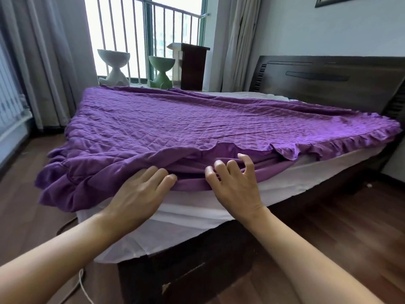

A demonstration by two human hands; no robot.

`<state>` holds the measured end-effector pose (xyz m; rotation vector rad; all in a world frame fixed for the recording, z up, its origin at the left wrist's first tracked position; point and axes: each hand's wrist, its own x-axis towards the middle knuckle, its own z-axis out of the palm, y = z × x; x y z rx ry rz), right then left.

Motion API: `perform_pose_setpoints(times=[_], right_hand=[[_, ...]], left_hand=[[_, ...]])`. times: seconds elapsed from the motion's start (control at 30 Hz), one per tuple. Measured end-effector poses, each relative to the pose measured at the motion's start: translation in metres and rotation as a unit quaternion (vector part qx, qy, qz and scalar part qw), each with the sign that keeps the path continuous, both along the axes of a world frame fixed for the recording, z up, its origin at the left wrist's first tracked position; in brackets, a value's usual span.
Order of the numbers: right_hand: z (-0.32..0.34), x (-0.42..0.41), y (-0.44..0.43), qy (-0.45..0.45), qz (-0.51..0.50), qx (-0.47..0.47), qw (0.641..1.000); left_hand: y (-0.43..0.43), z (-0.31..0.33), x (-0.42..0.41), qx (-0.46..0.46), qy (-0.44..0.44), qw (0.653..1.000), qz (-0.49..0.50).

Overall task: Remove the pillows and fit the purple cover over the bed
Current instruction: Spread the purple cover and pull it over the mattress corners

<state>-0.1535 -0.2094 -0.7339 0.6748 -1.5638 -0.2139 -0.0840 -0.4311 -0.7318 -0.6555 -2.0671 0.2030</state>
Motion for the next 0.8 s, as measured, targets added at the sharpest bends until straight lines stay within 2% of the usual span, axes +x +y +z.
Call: perform_pose_setpoints(times=[0.13, 0.2, 0.33, 0.43, 0.53, 0.6, 0.73, 0.8], right_hand=[[0.006, 0.006, -0.002, 0.017, 0.021, 0.036, 0.999], [0.007, 0.008, 0.000, 0.019, 0.034, 0.039, 0.998], [0.005, 0.007, 0.002, -0.027, 0.052, 0.038, 0.998], [0.006, 0.005, 0.000, -0.093, 0.026, 0.043, 0.994], [0.007, 0.004, -0.005, -0.159, -0.026, 0.067, 0.985], [0.006, 0.002, -0.006, -0.192, -0.025, 0.086, 0.977], [0.001, 0.003, -0.007, -0.190, 0.027, 0.070, 0.979], [0.002, 0.004, -0.010, -0.176, 0.043, 0.052, 0.982]], left_hand=[[0.006, 0.002, -0.005, -0.066, 0.104, 0.992, 0.035], [0.004, 0.006, -0.009, -0.074, 0.079, 0.990, 0.086], [0.001, 0.014, -0.008, -0.009, -0.013, 0.986, 0.163], [0.002, 0.003, -0.005, -0.044, 0.035, 0.990, 0.130], [-0.003, -0.006, -0.002, -0.092, 0.041, 0.992, 0.082], [-0.003, -0.004, 0.001, -0.101, 0.061, 0.991, 0.056], [0.000, -0.006, 0.000, -0.050, 0.067, 0.996, 0.025], [0.006, -0.011, -0.005, -0.027, 0.037, 0.997, 0.063]])
